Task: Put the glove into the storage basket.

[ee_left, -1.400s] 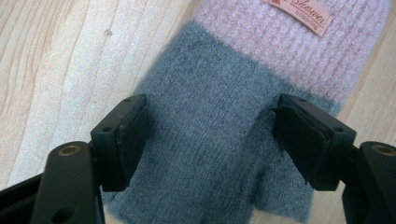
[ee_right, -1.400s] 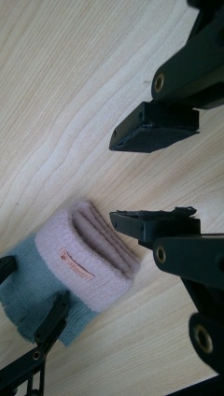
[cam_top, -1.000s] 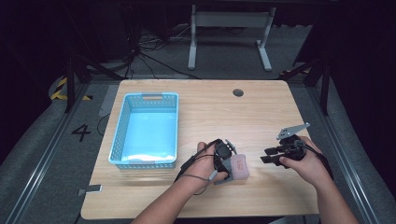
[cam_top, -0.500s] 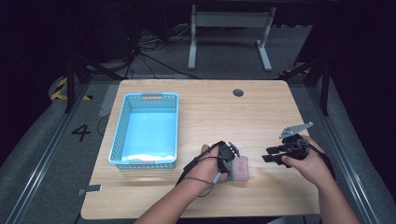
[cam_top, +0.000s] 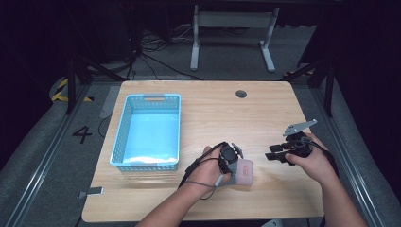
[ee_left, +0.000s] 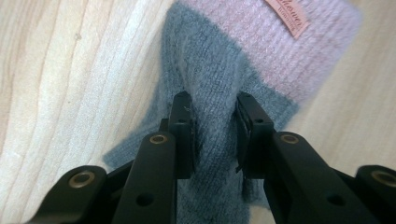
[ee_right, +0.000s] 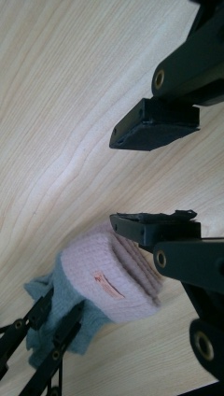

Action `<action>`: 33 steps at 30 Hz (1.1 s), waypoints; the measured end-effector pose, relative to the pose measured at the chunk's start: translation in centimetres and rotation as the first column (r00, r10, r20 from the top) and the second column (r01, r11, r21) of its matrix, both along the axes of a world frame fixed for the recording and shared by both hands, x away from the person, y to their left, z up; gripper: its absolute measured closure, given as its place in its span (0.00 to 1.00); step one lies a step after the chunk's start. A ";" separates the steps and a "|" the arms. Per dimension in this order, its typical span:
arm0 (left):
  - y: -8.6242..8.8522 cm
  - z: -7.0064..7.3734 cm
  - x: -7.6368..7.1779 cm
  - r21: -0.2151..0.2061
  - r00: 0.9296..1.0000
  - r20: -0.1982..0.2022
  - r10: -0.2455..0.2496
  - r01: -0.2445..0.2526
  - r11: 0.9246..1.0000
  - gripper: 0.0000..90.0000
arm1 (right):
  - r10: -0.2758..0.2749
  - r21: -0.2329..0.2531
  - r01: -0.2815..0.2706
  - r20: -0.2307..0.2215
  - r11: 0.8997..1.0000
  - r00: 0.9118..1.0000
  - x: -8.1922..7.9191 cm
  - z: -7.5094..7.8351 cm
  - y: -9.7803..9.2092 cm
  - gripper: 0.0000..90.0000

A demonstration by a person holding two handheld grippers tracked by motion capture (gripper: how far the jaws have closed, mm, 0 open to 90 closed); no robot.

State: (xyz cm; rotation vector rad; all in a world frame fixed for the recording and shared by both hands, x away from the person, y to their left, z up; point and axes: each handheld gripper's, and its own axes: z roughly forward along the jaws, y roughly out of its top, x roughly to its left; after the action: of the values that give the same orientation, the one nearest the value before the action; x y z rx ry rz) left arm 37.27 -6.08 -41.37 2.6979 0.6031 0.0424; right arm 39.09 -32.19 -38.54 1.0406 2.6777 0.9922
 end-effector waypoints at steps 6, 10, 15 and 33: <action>0.9 1.7 -0.4 -0.020 1.000 0.010 -0.007 0.007 1.000 0.80 | 0.006 0.001 -0.006 -0.001 1.000 1.000 0.5 0.0 0.3 0.64; 1.8 3.3 -0.6 -0.041 0.999 0.033 -0.003 0.004 0.999 0.80 | 0.005 -0.004 -0.005 -0.007 1.000 1.000 0.6 -0.3 0.4 0.64; 3.1 4.9 -0.2 -0.047 0.998 0.056 0.005 -0.002 0.999 0.80 | 0.001 -0.009 -0.001 -0.016 1.000 1.000 0.5 -0.6 0.4 0.64; 9.3 10.4 0.9 -0.084 0.985 0.145 0.096 -0.085 0.993 0.79 | -0.010 -0.020 0.010 -0.042 1.000 0.999 0.6 -1.5 0.3 0.63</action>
State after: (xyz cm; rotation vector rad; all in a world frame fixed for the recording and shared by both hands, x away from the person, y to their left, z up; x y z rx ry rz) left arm 38.20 3.25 -30.93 2.5634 0.6670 0.2376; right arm 39.66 -31.92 -40.07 1.0824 2.7074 0.9510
